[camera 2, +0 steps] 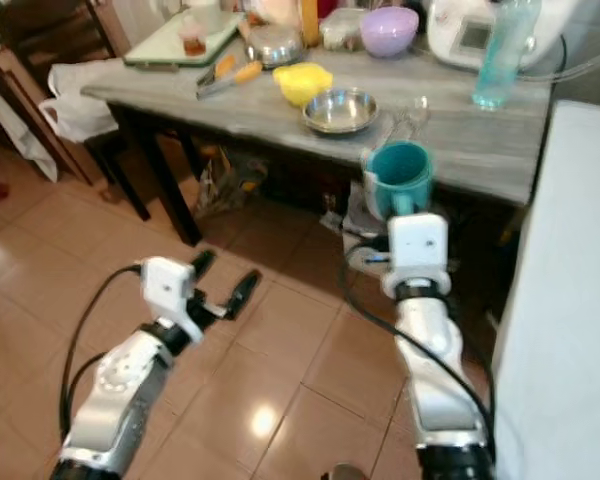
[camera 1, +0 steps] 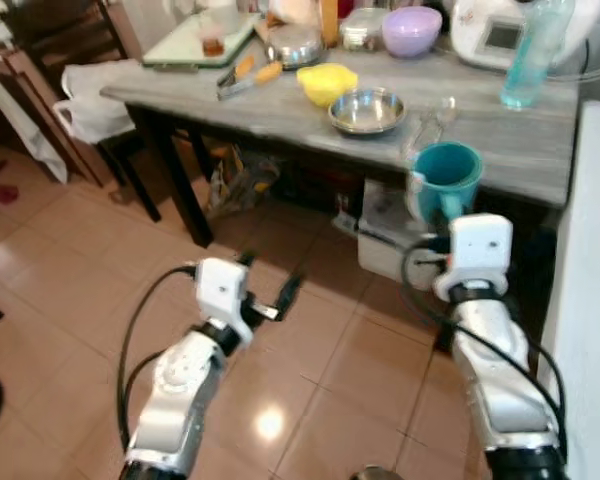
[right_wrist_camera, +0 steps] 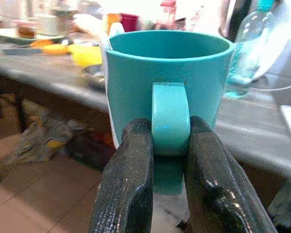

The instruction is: Setting the table

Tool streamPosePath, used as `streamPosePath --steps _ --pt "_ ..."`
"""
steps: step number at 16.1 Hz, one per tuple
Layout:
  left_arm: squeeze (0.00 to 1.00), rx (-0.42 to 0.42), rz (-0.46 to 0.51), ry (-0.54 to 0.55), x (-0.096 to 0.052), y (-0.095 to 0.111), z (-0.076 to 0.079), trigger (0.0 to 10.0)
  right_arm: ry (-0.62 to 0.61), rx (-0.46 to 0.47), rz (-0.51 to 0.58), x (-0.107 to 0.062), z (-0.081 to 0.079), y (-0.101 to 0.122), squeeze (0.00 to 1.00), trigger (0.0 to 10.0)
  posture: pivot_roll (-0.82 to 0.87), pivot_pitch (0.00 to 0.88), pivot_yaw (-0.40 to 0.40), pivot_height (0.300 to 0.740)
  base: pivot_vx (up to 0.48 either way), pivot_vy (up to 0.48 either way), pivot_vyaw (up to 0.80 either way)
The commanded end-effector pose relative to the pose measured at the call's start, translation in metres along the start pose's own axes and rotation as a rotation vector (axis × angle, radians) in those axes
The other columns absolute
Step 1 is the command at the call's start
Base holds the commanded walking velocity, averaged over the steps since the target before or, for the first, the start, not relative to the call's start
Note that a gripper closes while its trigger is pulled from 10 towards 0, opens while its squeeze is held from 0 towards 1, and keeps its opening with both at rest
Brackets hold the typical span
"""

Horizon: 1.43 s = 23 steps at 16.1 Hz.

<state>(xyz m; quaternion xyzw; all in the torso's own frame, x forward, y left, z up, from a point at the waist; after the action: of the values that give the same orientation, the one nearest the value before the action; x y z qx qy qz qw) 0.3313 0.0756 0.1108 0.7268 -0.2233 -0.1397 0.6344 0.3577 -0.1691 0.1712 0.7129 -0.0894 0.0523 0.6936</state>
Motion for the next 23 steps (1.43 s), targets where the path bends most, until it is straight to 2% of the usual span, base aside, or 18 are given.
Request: streamPosePath --steps 1,15,20,23 --pt "0.0 0.027 -0.011 0.009 -0.004 -0.001 -0.008 10.0 0.032 0.023 0.03 0.001 -0.011 0.008 0.0 10.0 -0.08 0.099 0.074 0.74 0.461 0.0 0.0" --pt "0.0 0.041 -0.007 0.003 -0.001 -0.001 -0.006 10.0 0.029 0.044 0.035 0.002 -0.011 0.01 0.0 10.0 -0.08 0.095 0.076 0.74 0.461 0.0 0.0" --pt "0.0 0.04 0.017 0.0 -0.001 0.006 -0.007 10.0 0.026 0.038 0.057 0.001 -0.01 0.017 0.0 10.0 -0.08 0.099 0.077 0.74 0.451 0.0 -0.41" --pt "0.0 0.06 0.041 -0.021 -0.003 0.013 -0.005 10.0 0.034 0.023 0.073 0.0 -0.013 0.021 0.0 10.0 -0.08 0.102 0.076 0.74 0.0 0.0 0.0"
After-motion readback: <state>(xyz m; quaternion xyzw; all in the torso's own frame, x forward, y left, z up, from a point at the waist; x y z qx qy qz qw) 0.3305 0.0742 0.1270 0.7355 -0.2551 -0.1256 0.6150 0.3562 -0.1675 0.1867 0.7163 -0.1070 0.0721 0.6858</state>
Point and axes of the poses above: a point about 5 cm out from each wrist's last joint towards the gripper, its own x axis pointing out of the wrist towards the gripper, its own y axis along the axis of the wrist's last joint, z = x × y, the point moved 6 cm from there along x, pointing out of the wrist towards the gripper, and after that the axes turned 14 degrees about x, right-handed, at the moved point
